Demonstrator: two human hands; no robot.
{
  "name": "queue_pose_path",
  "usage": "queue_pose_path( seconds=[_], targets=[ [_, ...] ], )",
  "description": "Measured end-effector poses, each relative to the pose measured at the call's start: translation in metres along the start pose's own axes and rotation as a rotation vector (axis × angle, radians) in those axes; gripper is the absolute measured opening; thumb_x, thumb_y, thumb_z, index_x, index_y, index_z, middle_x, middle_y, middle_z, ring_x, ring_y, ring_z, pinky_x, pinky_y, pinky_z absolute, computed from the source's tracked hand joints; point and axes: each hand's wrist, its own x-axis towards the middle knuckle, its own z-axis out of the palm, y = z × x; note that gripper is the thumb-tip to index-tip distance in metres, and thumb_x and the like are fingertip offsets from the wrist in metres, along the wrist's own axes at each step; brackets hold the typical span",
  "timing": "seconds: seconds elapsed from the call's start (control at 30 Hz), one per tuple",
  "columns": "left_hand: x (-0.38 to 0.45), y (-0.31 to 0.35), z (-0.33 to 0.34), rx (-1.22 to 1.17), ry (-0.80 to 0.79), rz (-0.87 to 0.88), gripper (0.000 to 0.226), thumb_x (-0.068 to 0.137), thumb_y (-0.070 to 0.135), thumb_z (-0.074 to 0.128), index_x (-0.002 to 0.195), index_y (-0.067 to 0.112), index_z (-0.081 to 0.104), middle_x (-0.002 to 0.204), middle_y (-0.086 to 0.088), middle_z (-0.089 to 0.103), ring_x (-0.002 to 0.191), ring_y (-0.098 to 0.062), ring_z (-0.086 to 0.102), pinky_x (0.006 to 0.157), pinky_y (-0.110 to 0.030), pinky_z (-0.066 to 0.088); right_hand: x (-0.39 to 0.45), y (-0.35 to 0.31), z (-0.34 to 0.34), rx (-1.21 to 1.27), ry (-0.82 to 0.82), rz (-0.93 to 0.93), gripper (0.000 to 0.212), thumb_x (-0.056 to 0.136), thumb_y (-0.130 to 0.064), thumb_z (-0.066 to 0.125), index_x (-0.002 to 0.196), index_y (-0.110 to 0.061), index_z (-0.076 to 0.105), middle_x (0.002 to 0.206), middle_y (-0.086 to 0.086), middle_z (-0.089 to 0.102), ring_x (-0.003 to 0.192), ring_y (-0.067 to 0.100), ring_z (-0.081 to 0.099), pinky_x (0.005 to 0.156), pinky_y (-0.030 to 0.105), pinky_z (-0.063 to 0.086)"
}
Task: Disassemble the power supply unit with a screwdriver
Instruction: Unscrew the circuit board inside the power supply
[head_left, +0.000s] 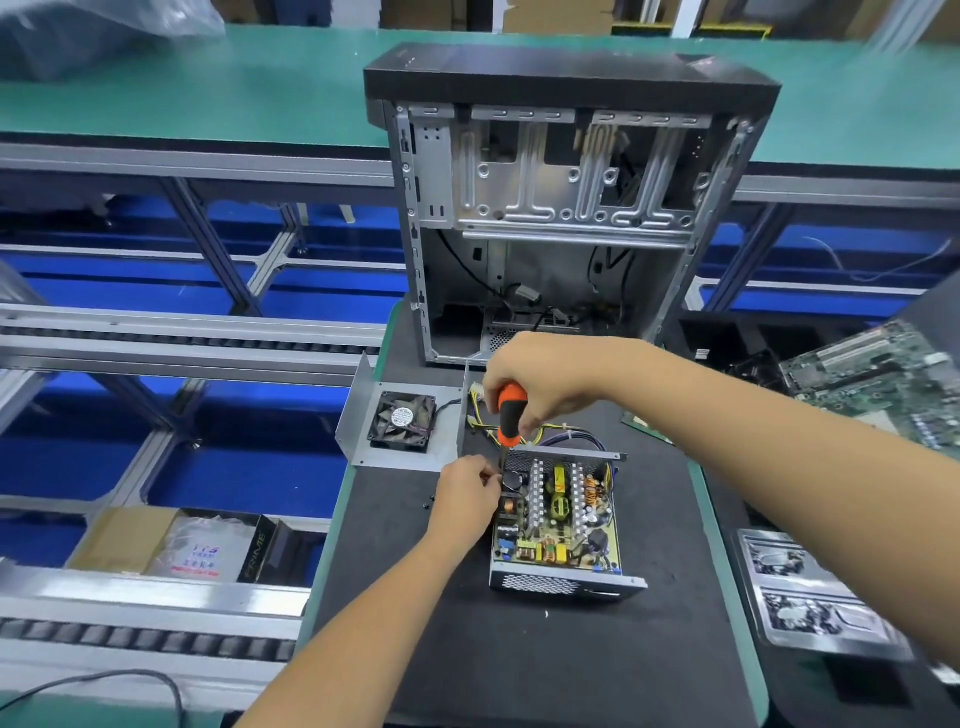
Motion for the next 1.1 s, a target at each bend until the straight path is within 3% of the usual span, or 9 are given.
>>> queue_pose_path(
  seconds=[0.13,0.23,0.33,0.53,0.67,0.77,0.9,1.0,1.1],
  targets=[
    [-0.001,0.000,0.000,-0.011,0.002,-0.007,0.011,0.088,0.009,0.059,0.090,0.008,0.070,0.085,-0.004,0.068,0.080,-0.016,0.062,0.071,-0.024,0.048,-0.001,-0.006,0.008,0.029,-0.002,0.022,0.022,0.079,-0.024,0.071,0.099,-0.016,0.065,0.083,-0.007,0.057,0.085,0.017,0.054,0.061,0.026,0.037],
    [-0.001,0.001,0.000,-0.015,0.006,-0.015,0.011,0.088,0.010,0.059,0.089,0.010,0.070,0.081,0.001,0.064,0.078,-0.015,0.060,0.070,-0.023,0.045,0.001,-0.015,0.013,0.022,0.014,0.161,0.051,0.089,-0.061,0.048,0.085,-0.011,0.056,0.073,-0.002,0.055,0.067,0.016,0.050,0.057,0.031,0.038],
    [-0.001,0.002,0.001,-0.017,0.009,-0.021,0.012,0.089,0.010,0.058,0.092,0.009,0.070,0.083,-0.001,0.065,0.076,-0.013,0.059,0.069,-0.021,0.046,0.006,-0.018,0.015,-0.047,0.018,0.217,0.048,0.102,-0.040,0.031,0.067,-0.010,0.046,0.065,0.003,0.046,0.060,0.022,0.045,0.048,0.028,0.027],
    [0.000,0.001,0.001,-0.014,0.008,-0.012,0.011,0.089,0.009,0.059,0.092,0.008,0.070,0.085,-0.005,0.067,0.078,-0.016,0.061,0.070,-0.024,0.047,0.004,-0.019,0.008,0.016,-0.093,0.131,0.019,0.092,-0.024,0.054,0.102,-0.010,0.045,0.080,0.003,0.052,0.076,0.024,0.053,0.065,0.038,0.046],
    [-0.001,0.000,0.002,-0.011,0.015,-0.011,0.012,0.089,0.010,0.059,0.092,0.007,0.070,0.087,-0.005,0.068,0.078,-0.014,0.059,0.071,-0.024,0.046,-0.001,-0.011,0.003,0.068,-0.090,0.041,0.023,0.079,-0.001,0.058,0.098,-0.012,0.053,0.086,-0.003,0.054,0.072,0.010,0.044,0.054,0.018,0.033],
    [-0.001,0.001,0.002,0.001,0.016,-0.003,0.012,0.089,0.009,0.059,0.092,0.007,0.070,0.087,-0.005,0.068,0.079,-0.015,0.059,0.071,-0.023,0.045,-0.004,-0.007,0.002,0.167,-0.069,0.002,0.026,0.074,0.008,0.054,0.088,-0.011,0.064,0.094,-0.001,0.064,0.082,0.015,0.054,0.057,0.012,0.034],
    [-0.001,0.001,0.002,0.007,0.015,-0.001,0.012,0.089,0.010,0.059,0.093,0.007,0.070,0.088,-0.005,0.068,0.079,-0.015,0.058,0.072,-0.024,0.045,-0.001,-0.012,0.010,0.168,-0.009,0.031,0.008,0.081,-0.011,0.058,0.088,-0.010,0.062,0.084,0.001,0.060,0.080,0.020,0.055,0.065,0.028,0.044],
    [-0.001,0.001,0.002,0.007,0.012,-0.006,0.013,0.089,0.009,0.058,0.095,0.007,0.069,0.088,-0.005,0.068,0.082,-0.016,0.060,0.072,-0.023,0.045,0.001,-0.017,0.014,-0.059,0.024,0.153,0.036,0.100,-0.044,0.038,0.104,-0.011,0.052,0.083,0.003,0.049,0.074,0.024,0.048,0.062,0.036,0.038],
    [-0.001,0.002,0.002,-0.002,0.003,-0.020,0.013,0.090,0.009,0.057,0.097,0.007,0.069,0.089,-0.005,0.067,0.081,-0.015,0.060,0.073,-0.024,0.047,0.006,-0.021,0.017,-0.193,0.064,0.187,0.022,0.102,-0.028,0.035,0.104,-0.010,0.046,0.084,0.008,0.050,0.061,0.019,0.041,0.052,0.033,0.032]
  ],
)
